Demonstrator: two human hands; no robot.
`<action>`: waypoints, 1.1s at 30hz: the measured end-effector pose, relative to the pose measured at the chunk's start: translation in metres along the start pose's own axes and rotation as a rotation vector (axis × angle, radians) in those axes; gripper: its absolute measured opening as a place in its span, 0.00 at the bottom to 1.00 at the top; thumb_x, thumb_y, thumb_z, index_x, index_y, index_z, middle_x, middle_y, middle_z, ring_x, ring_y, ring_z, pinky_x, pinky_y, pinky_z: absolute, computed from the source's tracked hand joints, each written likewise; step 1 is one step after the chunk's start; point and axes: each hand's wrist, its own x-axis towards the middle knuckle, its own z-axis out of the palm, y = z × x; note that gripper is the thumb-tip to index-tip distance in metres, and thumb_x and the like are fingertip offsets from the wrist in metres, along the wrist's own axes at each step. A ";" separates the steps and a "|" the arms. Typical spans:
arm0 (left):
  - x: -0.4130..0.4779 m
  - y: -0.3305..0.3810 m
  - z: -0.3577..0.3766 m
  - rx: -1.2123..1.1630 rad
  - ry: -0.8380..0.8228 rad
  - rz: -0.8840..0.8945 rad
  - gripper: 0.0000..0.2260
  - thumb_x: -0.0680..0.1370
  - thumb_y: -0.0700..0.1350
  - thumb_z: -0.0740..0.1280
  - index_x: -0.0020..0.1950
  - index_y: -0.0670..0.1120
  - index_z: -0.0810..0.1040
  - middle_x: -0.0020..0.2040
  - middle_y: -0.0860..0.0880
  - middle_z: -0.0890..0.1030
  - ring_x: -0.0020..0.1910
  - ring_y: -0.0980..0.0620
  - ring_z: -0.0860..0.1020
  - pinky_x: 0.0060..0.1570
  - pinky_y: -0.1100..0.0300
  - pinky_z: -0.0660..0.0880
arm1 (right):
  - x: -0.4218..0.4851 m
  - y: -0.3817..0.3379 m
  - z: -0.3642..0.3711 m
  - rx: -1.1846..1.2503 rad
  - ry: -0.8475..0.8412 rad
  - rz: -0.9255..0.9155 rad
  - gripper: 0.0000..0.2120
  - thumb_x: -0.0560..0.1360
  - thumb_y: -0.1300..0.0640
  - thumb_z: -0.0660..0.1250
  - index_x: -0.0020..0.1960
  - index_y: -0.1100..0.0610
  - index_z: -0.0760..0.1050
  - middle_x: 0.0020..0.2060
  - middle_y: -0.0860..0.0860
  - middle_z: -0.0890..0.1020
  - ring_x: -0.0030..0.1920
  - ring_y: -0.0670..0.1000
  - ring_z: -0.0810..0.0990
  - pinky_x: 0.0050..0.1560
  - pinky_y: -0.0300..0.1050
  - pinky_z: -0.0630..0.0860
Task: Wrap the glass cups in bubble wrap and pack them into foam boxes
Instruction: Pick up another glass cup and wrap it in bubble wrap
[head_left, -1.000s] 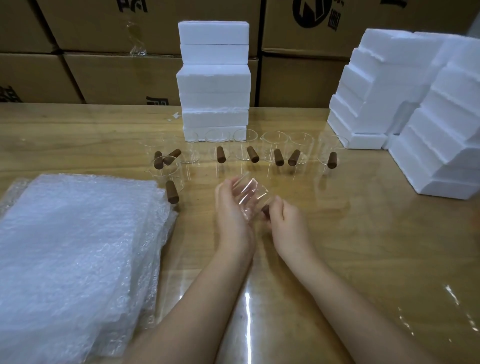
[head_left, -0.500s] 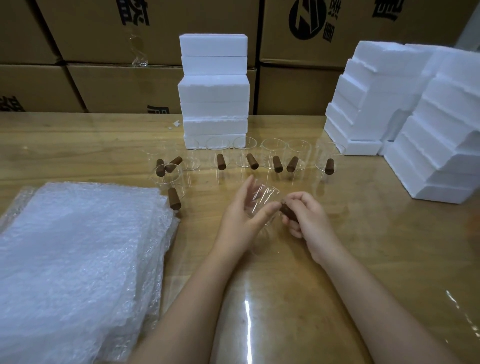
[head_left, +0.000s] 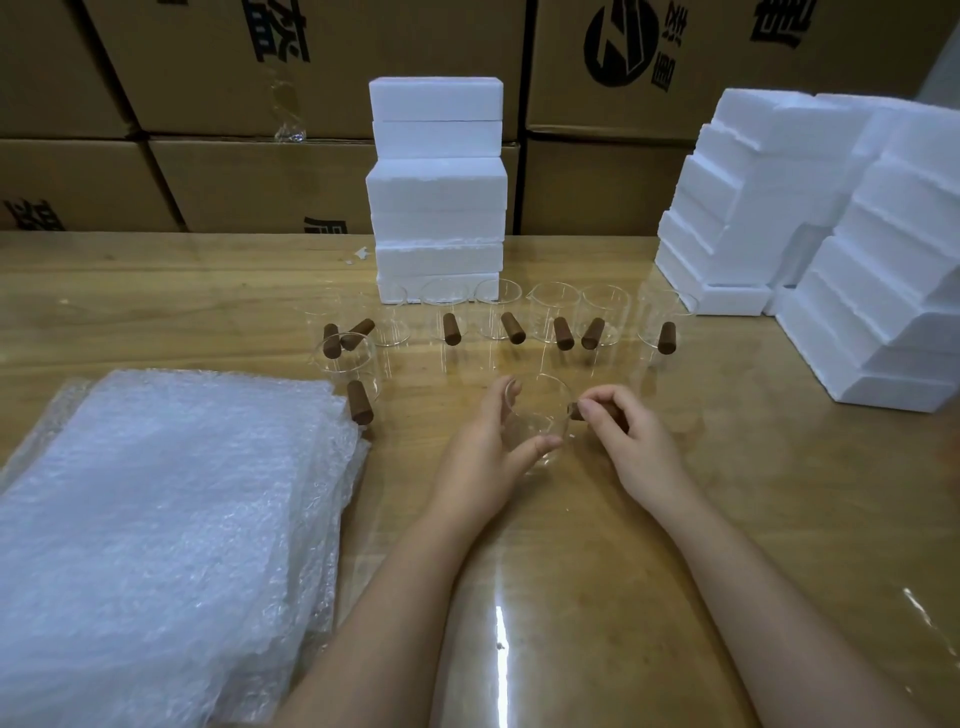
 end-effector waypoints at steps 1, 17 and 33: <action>0.000 0.000 0.000 0.021 -0.006 -0.005 0.34 0.70 0.51 0.74 0.72 0.50 0.63 0.71 0.53 0.70 0.69 0.56 0.69 0.67 0.56 0.68 | 0.001 0.002 0.000 -0.027 -0.010 0.000 0.04 0.79 0.57 0.63 0.47 0.51 0.76 0.38 0.37 0.81 0.42 0.33 0.77 0.41 0.24 0.68; -0.022 0.055 -0.056 0.747 0.269 0.024 0.18 0.76 0.49 0.66 0.65 0.48 0.74 0.62 0.49 0.76 0.60 0.48 0.73 0.49 0.56 0.70 | 0.004 0.009 -0.001 -0.024 -0.016 0.072 0.05 0.79 0.50 0.62 0.48 0.47 0.77 0.41 0.42 0.81 0.41 0.38 0.78 0.46 0.39 0.74; -0.058 0.058 -0.152 1.006 0.249 -0.524 0.10 0.75 0.50 0.68 0.52 0.47 0.74 0.48 0.50 0.72 0.45 0.48 0.75 0.33 0.60 0.66 | 0.005 0.014 -0.001 -0.030 0.028 0.071 0.09 0.80 0.49 0.59 0.45 0.46 0.76 0.35 0.45 0.79 0.36 0.44 0.76 0.44 0.43 0.72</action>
